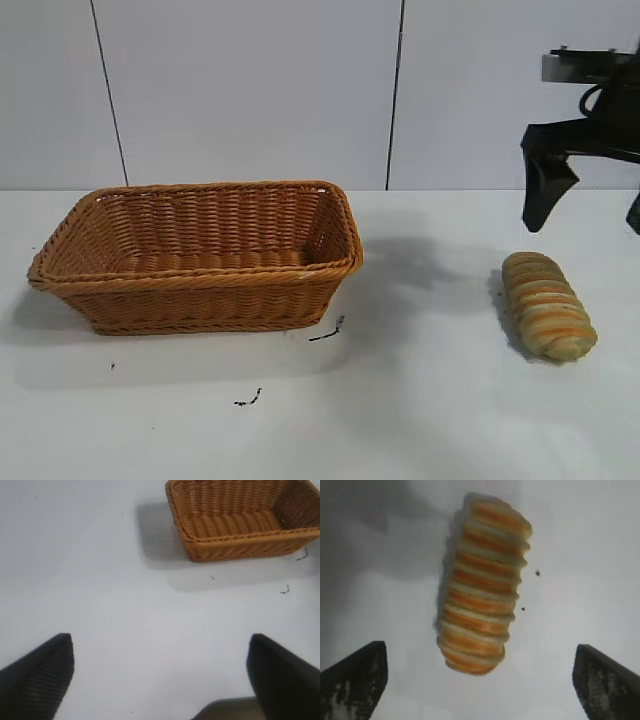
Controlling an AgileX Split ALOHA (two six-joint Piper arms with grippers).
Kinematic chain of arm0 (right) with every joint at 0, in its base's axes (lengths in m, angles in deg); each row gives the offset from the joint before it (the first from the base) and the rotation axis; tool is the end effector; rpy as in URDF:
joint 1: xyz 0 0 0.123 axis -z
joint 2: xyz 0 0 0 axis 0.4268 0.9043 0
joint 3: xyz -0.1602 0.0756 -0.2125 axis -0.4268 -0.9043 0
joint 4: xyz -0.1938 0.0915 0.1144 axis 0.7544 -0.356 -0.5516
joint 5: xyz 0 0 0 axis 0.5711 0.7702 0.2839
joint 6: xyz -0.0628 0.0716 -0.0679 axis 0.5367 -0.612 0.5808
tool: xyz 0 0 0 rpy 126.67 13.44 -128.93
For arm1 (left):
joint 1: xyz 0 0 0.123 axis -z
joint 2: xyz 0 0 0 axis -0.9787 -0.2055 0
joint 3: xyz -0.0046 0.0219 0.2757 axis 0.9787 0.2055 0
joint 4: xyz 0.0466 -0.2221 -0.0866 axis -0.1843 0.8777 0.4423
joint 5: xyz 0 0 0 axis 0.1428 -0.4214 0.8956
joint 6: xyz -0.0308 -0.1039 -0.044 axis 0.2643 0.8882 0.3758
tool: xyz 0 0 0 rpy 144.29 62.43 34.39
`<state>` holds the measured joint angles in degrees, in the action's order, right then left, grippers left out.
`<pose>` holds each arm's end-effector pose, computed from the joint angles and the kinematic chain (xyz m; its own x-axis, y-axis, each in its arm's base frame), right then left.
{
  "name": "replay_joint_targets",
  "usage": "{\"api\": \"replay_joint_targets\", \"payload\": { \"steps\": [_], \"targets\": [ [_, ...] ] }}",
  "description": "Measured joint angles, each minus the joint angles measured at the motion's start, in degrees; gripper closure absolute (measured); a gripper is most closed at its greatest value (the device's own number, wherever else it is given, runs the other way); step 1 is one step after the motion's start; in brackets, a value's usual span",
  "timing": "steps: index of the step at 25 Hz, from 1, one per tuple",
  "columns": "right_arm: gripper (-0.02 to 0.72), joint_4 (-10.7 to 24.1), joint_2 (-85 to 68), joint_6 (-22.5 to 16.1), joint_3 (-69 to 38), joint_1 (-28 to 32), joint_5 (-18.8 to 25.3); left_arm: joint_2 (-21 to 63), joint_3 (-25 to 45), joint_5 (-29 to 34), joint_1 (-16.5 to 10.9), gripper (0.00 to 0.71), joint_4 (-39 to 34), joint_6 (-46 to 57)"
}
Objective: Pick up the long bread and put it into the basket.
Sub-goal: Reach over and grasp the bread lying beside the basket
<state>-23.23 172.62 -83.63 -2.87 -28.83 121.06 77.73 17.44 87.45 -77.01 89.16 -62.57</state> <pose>0.3950 0.0297 0.1452 -0.9743 -0.0668 -0.2153 -0.0774 0.9961 0.0412 0.0174 -0.0044 0.2604 -0.4529 0.0674 -0.8890 0.0764 0.9964 0.0366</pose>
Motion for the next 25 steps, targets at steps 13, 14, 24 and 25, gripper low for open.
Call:
{"api": "replay_joint_targets", "payload": {
  "steps": [13, 14, 24, 25],
  "targets": [
    [0.014, -0.2, 7.5, -0.2, 0.2, 0.0, -3.4, 0.0, 0.0, 0.0, 0.0, 0.018, 0.0, 0.0],
    [0.014, -0.2, 7.8, -0.2, 0.2, 0.0, -3.6, 0.0, 0.0, 0.0, 0.0, 0.018, 0.0, 0.0],
    [0.247, -0.2, 9.0, -0.1, 0.3, 0.0, -3.3, 0.0, 0.0, 0.0, 0.0, 0.018, 0.0, 0.0],
    [0.34, -0.2, 9.0, -0.1, 0.3, 0.0, -3.2, 0.0, 0.0, 0.0, 0.0, 0.018, 0.0, 0.0]
  ]
}}
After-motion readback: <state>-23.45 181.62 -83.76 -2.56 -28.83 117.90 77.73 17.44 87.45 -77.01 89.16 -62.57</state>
